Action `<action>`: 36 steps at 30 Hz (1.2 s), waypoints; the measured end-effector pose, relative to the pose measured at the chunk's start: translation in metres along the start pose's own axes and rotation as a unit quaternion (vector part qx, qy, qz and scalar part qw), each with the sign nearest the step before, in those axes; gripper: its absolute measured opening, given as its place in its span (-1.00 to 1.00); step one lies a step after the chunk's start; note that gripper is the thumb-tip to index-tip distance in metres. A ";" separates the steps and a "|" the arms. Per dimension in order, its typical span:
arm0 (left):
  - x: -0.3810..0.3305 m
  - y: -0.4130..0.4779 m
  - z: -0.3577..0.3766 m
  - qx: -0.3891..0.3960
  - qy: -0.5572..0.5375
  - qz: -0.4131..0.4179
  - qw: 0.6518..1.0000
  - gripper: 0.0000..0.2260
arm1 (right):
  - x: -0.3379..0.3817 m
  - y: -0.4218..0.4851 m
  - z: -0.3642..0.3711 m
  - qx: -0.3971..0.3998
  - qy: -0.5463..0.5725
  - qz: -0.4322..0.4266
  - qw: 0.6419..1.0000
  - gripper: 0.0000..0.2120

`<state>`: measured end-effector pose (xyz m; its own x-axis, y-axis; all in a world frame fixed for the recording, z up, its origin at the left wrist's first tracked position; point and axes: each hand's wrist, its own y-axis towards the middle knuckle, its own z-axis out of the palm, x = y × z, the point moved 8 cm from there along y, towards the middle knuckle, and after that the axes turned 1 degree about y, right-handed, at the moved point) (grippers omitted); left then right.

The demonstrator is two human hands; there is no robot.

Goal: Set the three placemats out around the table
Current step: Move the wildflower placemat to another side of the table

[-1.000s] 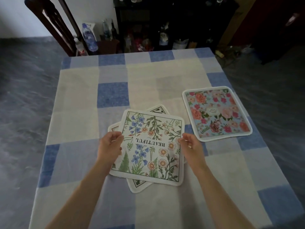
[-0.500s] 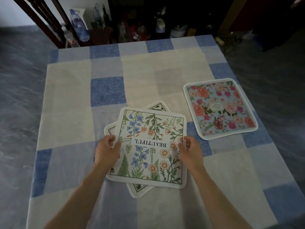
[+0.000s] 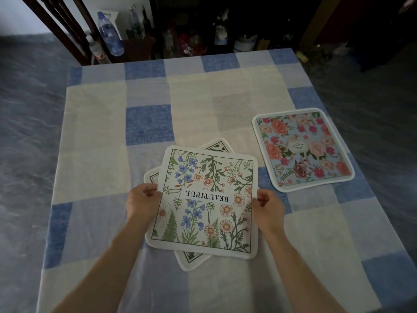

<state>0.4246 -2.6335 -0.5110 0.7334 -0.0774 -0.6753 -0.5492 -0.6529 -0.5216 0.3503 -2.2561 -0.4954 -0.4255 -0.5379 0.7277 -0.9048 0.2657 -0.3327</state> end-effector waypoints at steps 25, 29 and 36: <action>-0.061 -0.071 -0.075 -0.076 0.120 0.266 0.953 -0.88 | 0.059 -0.056 -0.026 -0.009 -0.048 -0.163 0.985 -0.88; -0.064 -0.083 -0.102 -0.087 0.115 0.307 0.941 -0.90 | 0.070 -0.085 -0.028 -0.028 -0.033 -0.167 0.985 -0.89; -0.048 -0.113 -0.166 -0.059 0.071 0.360 0.928 -0.87 | 0.087 -0.185 -0.043 -0.118 0.020 -0.168 0.978 -0.83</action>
<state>0.5181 -2.6815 -0.3329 0.2431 -0.6187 -0.7471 -0.8755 -0.4715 0.1056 0.4815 -2.3183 -0.3444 -0.0993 -0.5958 0.7970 -0.9630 0.2593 0.0739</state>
